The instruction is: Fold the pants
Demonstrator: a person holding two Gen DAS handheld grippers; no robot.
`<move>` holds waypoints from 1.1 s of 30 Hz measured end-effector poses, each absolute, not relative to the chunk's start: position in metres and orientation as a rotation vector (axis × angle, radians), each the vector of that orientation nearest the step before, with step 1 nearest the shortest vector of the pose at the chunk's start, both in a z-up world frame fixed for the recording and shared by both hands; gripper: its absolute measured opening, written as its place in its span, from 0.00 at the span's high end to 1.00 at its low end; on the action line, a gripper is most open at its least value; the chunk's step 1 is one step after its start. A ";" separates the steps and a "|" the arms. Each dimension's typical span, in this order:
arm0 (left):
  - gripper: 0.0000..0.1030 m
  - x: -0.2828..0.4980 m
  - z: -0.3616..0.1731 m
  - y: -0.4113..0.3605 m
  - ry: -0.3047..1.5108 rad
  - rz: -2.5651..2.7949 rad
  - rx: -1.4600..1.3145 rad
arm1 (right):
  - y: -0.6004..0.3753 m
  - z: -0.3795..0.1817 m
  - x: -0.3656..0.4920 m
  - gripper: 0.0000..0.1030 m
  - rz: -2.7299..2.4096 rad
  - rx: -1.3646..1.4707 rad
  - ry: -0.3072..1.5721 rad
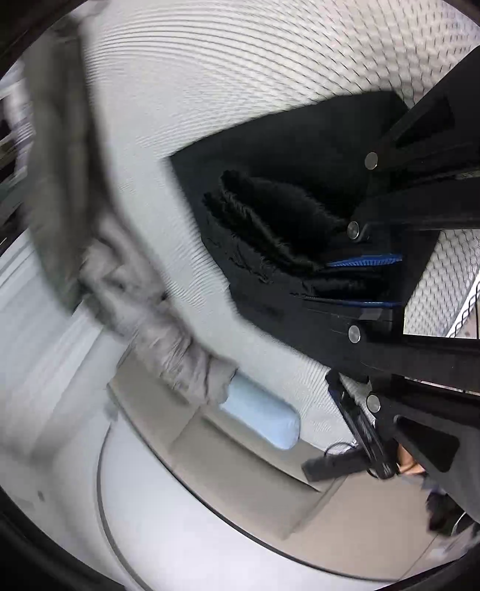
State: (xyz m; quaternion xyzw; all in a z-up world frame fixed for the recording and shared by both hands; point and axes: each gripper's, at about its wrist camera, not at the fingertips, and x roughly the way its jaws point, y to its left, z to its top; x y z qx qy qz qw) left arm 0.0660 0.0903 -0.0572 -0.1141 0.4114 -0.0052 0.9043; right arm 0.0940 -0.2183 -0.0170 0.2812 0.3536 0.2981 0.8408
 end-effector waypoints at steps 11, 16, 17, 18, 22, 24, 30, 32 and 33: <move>0.43 0.090 -0.081 0.062 0.888 -0.113 -0.208 | -0.243 -0.055 0.093 0.67 0.448 0.537 0.953; 0.69 0.094 -0.096 0.062 0.902 -0.184 -0.195 | -0.261 -0.061 0.096 0.56 0.368 0.539 0.954; 0.69 0.092 -0.096 0.061 0.898 -0.176 -0.195 | -0.261 -0.068 0.100 0.56 0.352 0.543 0.977; 0.66 0.089 -0.094 0.059 0.888 -0.157 -0.193 | -0.262 -0.071 0.102 0.56 0.330 0.545 0.988; 0.53 0.070 -0.073 0.037 0.834 -0.052 -0.039 | -0.258 -0.049 0.096 0.56 0.315 0.490 0.886; 0.46 0.062 -0.062 0.024 0.799 -0.074 0.008 | -0.247 -0.037 0.094 0.56 0.357 0.448 0.828; 0.25 0.059 -0.065 -0.028 0.776 -0.235 0.121 | -0.173 -0.034 0.104 0.56 0.490 0.309 0.836; 0.23 0.072 -0.081 -0.032 0.831 -0.256 0.126 | -0.150 -0.039 0.110 0.56 0.527 0.261 0.836; 0.21 0.077 -0.088 -0.030 0.842 -0.255 0.102 | -0.141 -0.045 0.113 0.56 0.541 0.234 0.852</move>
